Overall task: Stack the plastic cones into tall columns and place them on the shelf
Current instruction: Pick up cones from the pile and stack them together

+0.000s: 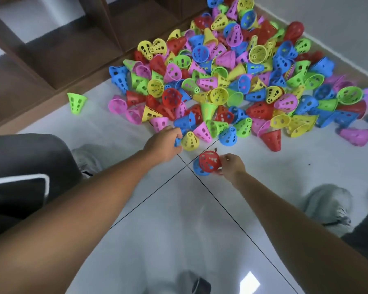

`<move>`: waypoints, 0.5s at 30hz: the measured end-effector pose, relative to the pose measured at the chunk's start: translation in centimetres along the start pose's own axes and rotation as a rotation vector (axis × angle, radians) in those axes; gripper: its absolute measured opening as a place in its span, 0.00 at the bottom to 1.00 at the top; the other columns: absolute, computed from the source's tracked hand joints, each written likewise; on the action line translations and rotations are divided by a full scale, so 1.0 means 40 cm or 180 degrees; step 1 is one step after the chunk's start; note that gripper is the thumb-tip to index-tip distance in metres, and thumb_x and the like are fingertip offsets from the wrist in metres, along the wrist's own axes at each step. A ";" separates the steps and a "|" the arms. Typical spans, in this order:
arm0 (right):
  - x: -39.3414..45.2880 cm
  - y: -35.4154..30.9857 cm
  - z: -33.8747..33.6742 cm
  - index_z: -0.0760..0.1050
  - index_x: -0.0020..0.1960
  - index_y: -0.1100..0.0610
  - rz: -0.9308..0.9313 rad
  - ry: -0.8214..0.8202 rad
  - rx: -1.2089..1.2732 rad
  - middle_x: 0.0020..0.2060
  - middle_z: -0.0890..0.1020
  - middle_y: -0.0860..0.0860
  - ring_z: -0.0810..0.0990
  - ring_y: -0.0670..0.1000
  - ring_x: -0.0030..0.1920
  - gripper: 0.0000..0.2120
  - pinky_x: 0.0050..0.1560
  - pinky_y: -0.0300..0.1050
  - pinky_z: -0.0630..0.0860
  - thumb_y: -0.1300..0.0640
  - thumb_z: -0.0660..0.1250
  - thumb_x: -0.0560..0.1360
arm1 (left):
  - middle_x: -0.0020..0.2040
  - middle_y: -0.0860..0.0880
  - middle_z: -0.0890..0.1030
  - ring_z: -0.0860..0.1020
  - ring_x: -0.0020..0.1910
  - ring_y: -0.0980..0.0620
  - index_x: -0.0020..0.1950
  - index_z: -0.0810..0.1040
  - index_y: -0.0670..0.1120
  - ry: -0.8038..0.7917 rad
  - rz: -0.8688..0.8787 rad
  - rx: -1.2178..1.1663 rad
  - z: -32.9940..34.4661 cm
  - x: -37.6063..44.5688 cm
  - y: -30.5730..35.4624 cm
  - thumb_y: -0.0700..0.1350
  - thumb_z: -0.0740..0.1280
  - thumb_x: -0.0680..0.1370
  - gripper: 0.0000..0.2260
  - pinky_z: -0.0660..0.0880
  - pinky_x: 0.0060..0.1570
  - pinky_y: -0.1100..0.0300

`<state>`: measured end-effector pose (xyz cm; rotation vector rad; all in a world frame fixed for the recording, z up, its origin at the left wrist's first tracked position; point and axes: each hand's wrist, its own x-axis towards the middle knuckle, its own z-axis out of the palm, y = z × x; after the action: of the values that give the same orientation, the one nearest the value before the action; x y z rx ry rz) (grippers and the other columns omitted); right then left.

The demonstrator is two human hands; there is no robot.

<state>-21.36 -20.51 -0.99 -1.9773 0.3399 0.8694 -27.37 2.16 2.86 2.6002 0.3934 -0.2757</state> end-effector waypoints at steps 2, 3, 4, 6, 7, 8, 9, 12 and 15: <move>0.008 0.005 0.008 0.75 0.45 0.57 0.0034 0.0023 -0.0240 0.47 0.82 0.56 0.85 0.59 0.50 0.07 0.36 0.42 0.80 0.61 0.62 0.81 | 0.61 0.48 0.77 0.78 0.49 0.45 0.60 0.75 0.48 -0.0004 -0.0080 -0.0039 0.008 0.005 -0.008 0.47 0.73 0.77 0.14 0.78 0.52 0.48; 0.018 0.012 0.014 0.76 0.45 0.57 -0.0017 -0.0008 -0.0468 0.46 0.81 0.56 0.85 0.59 0.53 0.06 0.41 0.43 0.81 0.61 0.64 0.80 | 0.60 0.48 0.77 0.78 0.49 0.46 0.60 0.75 0.48 0.0015 -0.0106 -0.0079 0.010 0.008 -0.013 0.47 0.73 0.77 0.14 0.78 0.52 0.48; 0.028 0.017 0.019 0.76 0.46 0.59 -0.0096 -0.0048 -0.0742 0.47 0.81 0.56 0.84 0.59 0.54 0.04 0.47 0.45 0.81 0.60 0.67 0.79 | 0.60 0.48 0.78 0.78 0.48 0.46 0.59 0.75 0.48 0.0052 -0.0125 -0.0126 0.011 0.012 -0.020 0.47 0.73 0.77 0.13 0.78 0.52 0.49; 0.054 0.025 0.029 0.76 0.49 0.60 -0.0160 0.0108 -0.1056 0.49 0.82 0.57 0.83 0.61 0.53 0.07 0.54 0.50 0.79 0.55 0.67 0.79 | 0.59 0.48 0.78 0.77 0.47 0.46 0.59 0.76 0.47 0.0143 -0.0177 -0.0242 0.009 0.015 -0.038 0.46 0.73 0.77 0.13 0.77 0.52 0.50; 0.059 0.018 0.032 0.76 0.48 0.59 -0.0151 0.0199 -0.0954 0.48 0.83 0.58 0.84 0.61 0.52 0.10 0.54 0.53 0.80 0.53 0.64 0.80 | 0.58 0.48 0.78 0.77 0.47 0.46 0.59 0.77 0.46 0.0185 -0.0224 -0.0293 0.008 0.014 -0.050 0.46 0.73 0.76 0.13 0.77 0.53 0.50; 0.063 0.011 0.034 0.76 0.47 0.59 -0.0225 0.0341 -0.0924 0.46 0.83 0.58 0.84 0.61 0.50 0.12 0.52 0.53 0.80 0.51 0.61 0.80 | 0.58 0.48 0.79 0.77 0.46 0.46 0.58 0.77 0.46 0.0221 -0.0276 -0.0328 0.007 0.011 -0.066 0.46 0.73 0.76 0.13 0.77 0.53 0.50; 0.062 -0.007 0.035 0.75 0.46 0.60 -0.0265 0.0420 -0.0962 0.44 0.83 0.58 0.83 0.61 0.48 0.13 0.48 0.52 0.79 0.51 0.59 0.80 | 0.58 0.48 0.79 0.76 0.45 0.48 0.58 0.77 0.46 0.0237 -0.0320 -0.0339 0.007 0.007 -0.084 0.47 0.74 0.76 0.13 0.77 0.53 0.51; 0.062 -0.058 0.043 0.75 0.45 0.60 -0.0704 0.0390 -0.1031 0.41 0.79 0.54 0.82 0.60 0.47 0.10 0.44 0.52 0.77 0.56 0.59 0.80 | 0.59 0.49 0.79 0.74 0.42 0.50 0.58 0.78 0.47 0.0231 -0.0339 -0.0282 -0.003 -0.001 -0.133 0.47 0.73 0.76 0.13 0.76 0.51 0.53; 0.061 -0.107 0.054 0.79 0.56 0.56 -0.1265 0.0329 -0.1028 0.48 0.81 0.50 0.80 0.52 0.49 0.08 0.45 0.45 0.75 0.55 0.63 0.81 | 0.58 0.48 0.80 0.74 0.42 0.50 0.56 0.79 0.45 0.0347 -0.0316 -0.0284 -0.039 0.009 -0.176 0.44 0.74 0.76 0.11 0.72 0.47 0.57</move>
<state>-18.26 -16.14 -0.66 -2.2860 -0.1464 0.5924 -29.14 8.91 1.00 2.5188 0.5613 -0.1465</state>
